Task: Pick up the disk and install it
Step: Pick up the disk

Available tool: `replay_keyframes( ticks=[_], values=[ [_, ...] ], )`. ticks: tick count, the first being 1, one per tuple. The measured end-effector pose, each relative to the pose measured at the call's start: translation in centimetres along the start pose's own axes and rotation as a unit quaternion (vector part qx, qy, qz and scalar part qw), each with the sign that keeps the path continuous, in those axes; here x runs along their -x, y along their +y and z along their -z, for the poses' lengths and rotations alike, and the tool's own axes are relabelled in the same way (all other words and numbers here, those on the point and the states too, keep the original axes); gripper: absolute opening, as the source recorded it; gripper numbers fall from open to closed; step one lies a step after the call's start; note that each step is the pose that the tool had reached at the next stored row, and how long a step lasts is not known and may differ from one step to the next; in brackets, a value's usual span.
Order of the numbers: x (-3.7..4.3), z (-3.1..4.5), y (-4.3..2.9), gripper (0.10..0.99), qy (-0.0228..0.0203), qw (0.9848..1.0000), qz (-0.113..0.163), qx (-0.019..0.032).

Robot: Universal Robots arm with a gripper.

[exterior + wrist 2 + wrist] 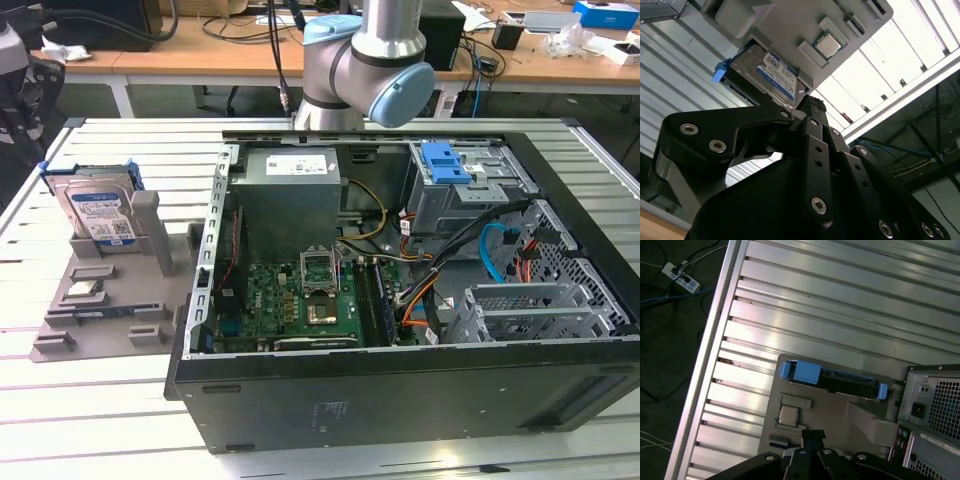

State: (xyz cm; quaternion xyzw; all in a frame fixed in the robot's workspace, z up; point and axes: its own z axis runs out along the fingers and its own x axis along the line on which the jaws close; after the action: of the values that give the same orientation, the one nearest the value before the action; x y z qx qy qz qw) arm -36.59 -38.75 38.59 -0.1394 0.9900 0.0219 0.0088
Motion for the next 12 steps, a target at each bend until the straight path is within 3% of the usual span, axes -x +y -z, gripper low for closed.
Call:
replay_keyframes(
  ticks=[2,4,6,12],
  values=[
    [0.0,0.0,0.0,0.106,0.0007,0.9999,0.017,0.0004],
    [0.0,0.0,0.0,0.106,0.0022,0.9985,0.055,0.0013],
    [0.0,0.0,0.0,0.106,0.003,0.9973,0.074,0.0017],
    [0.0,0.0,0.0,0.106,0.0058,0.9898,0.142,0.0034]
  ],
)
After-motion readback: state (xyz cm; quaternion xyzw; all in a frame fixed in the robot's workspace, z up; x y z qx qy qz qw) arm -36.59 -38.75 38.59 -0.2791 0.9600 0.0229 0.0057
